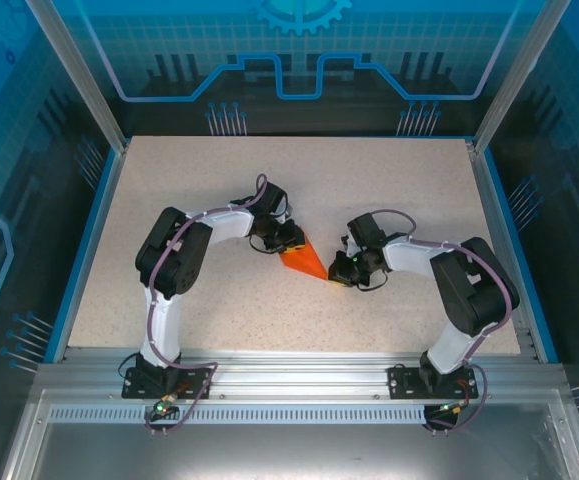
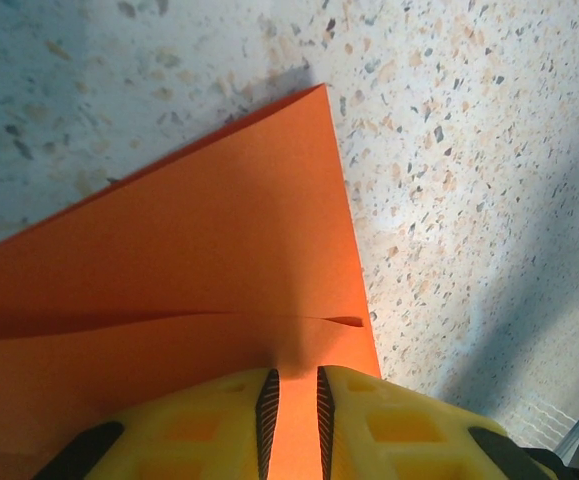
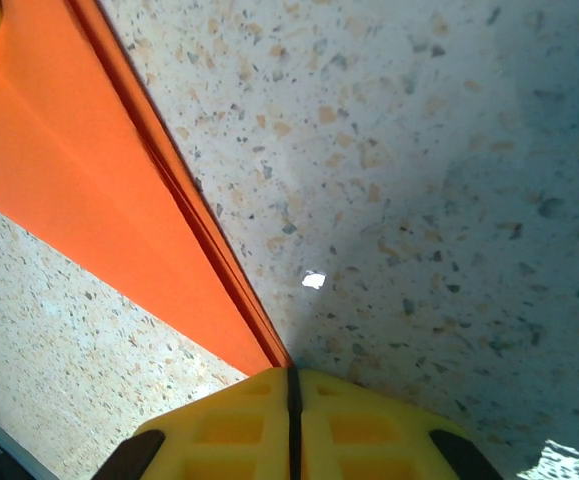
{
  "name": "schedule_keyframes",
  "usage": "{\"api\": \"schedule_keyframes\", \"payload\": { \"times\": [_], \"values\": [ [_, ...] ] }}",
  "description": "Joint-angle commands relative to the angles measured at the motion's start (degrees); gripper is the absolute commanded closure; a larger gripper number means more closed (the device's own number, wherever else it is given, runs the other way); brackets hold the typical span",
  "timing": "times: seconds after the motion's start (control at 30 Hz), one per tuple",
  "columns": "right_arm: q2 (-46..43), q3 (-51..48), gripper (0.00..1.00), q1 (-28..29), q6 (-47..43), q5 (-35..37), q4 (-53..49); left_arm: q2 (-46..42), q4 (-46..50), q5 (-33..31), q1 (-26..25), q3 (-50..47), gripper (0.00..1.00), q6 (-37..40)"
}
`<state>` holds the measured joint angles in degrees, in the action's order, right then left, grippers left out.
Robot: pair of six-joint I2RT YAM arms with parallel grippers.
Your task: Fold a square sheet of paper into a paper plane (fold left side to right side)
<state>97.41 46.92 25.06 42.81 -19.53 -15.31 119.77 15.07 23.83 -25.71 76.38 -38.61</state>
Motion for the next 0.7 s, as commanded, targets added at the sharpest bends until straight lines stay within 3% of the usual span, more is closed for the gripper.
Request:
{"api": "schedule_keyframes", "payload": {
  "times": [0.0, 0.37, 0.67],
  "values": [
    [2.8, -2.9, 0.91, -1.3, -1.1, 4.6, -12.0, -1.3, 1.7, -3.9, 0.7, 0.6, 0.75, 0.8],
    [3.4, -2.4, 0.91, -1.2, -0.9, 4.6, -11.2, -13.1, 3.6, -4.4, -5.1, -1.3, 0.73, 2.4],
    [4.2, -2.1, 0.91, -1.3, -1.1, 4.5, -11.1, -9.9, 1.5, -3.0, -11.0, -2.7, 0.74, 1.0]
  ]
}}
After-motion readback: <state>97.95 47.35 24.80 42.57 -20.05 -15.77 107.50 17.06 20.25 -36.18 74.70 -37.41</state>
